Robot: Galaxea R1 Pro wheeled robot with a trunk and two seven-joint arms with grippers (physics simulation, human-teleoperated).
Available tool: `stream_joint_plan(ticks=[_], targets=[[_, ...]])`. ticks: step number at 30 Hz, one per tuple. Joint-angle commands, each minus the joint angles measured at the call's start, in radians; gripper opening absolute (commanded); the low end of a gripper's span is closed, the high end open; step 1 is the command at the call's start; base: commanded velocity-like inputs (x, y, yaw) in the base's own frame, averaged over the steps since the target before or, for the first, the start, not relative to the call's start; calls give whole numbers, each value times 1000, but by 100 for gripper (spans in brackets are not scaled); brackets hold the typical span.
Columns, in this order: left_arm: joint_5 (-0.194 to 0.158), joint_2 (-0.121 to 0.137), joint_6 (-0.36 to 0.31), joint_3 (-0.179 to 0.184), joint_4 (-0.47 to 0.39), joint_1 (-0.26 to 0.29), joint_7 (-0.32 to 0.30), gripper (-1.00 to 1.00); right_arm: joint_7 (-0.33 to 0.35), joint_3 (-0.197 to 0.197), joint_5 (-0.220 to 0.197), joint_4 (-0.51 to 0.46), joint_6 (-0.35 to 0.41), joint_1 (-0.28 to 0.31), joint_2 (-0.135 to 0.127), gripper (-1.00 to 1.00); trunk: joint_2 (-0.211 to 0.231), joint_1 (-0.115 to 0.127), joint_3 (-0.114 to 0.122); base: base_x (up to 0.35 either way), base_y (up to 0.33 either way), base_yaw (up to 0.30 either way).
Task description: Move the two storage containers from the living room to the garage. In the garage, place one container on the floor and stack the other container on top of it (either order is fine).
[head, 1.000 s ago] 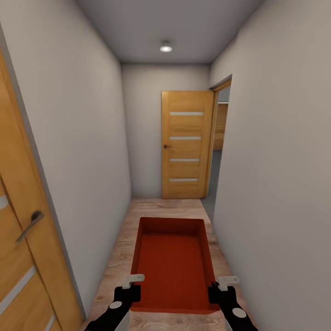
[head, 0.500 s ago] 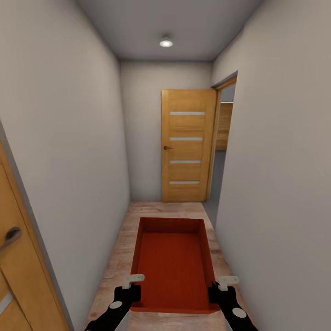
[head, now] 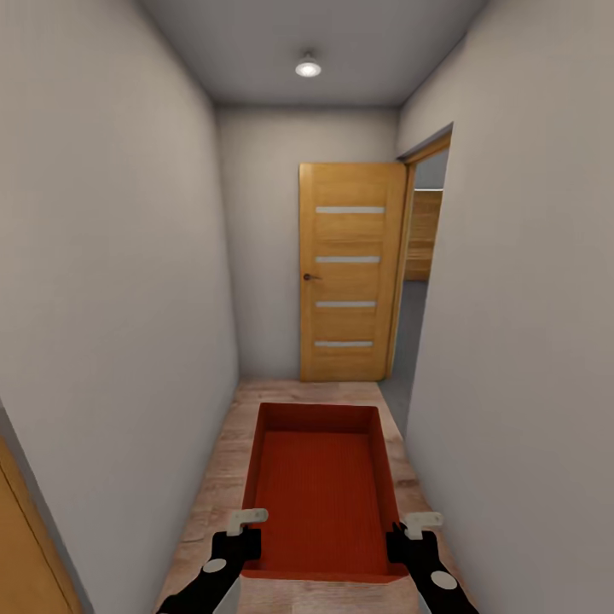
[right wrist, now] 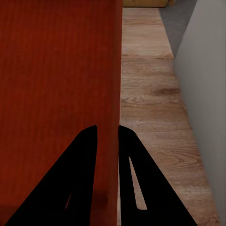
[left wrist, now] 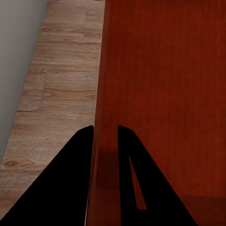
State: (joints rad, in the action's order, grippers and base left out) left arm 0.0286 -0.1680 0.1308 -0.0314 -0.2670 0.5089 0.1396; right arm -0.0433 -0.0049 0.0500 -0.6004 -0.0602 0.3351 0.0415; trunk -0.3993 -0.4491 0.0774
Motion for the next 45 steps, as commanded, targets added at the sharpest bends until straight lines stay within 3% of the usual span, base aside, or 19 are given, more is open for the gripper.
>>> stream_joint_plan(ticks=[1,45], targets=[[5,-1,3,-18,-26,2,8,-100,6,14,22,2,-3,-1,0,-100,-1,-1,0,328,0,0],[7,-1,1,-18,-26,2,9,-100,6,14,22,3,-3,-1,0,-100,-1,-1,0,323,36,0]])
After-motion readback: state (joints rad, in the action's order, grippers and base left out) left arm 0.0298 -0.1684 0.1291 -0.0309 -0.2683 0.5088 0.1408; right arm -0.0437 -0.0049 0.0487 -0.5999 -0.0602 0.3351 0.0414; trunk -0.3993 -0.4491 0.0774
